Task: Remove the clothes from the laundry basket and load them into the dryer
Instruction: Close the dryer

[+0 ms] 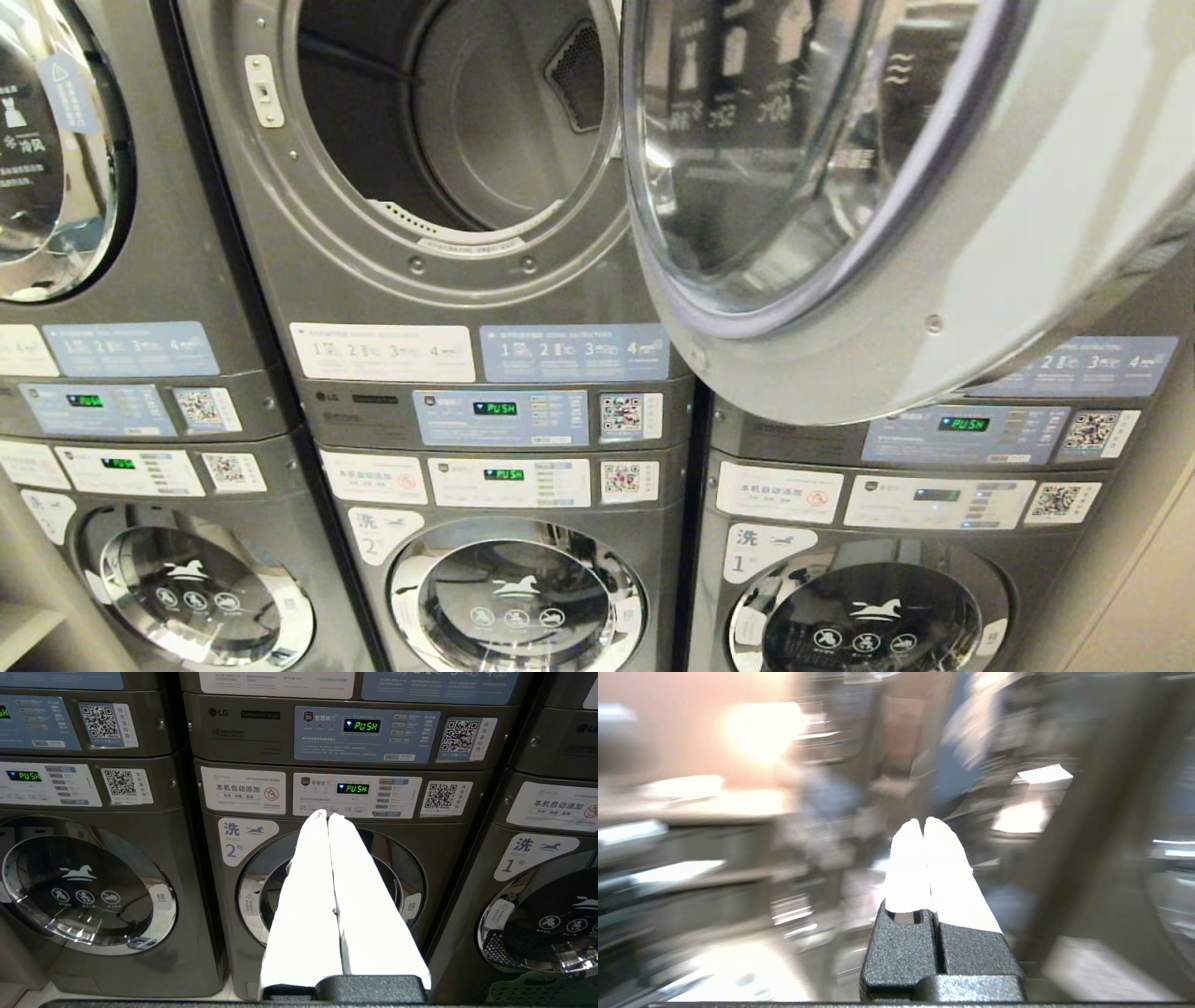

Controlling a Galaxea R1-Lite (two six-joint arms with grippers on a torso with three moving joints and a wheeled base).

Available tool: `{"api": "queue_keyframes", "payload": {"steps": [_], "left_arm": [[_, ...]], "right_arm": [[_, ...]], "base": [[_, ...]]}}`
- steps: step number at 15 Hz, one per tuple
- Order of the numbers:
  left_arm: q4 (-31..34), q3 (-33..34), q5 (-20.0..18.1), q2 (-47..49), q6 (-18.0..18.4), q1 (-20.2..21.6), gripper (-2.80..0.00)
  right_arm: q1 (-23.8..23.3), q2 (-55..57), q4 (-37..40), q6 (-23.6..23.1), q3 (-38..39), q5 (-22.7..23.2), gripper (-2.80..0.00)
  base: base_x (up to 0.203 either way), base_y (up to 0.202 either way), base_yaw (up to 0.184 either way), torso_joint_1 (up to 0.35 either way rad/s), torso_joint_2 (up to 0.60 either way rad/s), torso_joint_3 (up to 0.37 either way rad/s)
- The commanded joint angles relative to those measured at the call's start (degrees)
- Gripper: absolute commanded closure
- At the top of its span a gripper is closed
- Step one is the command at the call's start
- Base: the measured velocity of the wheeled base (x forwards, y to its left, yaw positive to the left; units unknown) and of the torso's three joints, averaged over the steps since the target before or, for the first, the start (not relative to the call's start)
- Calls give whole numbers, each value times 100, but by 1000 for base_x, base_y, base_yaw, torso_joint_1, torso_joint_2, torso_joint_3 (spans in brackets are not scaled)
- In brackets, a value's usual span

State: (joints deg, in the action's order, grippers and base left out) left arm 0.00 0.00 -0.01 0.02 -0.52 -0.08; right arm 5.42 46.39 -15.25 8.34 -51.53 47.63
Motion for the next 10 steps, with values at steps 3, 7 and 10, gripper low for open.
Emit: {"api": "queue_keyframes", "payload": {"steps": [3, 7, 10], "left_arm": [[0, 4, 2, -11, -1, -1, 0], [0, 8, 1, -11, -1, -1, 0], [0, 9, 1, -11, -1, -10, 0]], "right_arm": [[-91, -458, 910, 369, 49, -393, 0], [-240, -622, 922, -588, 1353, -1493, 0], [-302, -1369, 948, -1182, 2842, -3265, 0]], "base": [[0, 0, 0, 0, 0, 0], [0, 0, 0, 0, 0, 0], [0, 0, 0, 0, 0, 0]]}}
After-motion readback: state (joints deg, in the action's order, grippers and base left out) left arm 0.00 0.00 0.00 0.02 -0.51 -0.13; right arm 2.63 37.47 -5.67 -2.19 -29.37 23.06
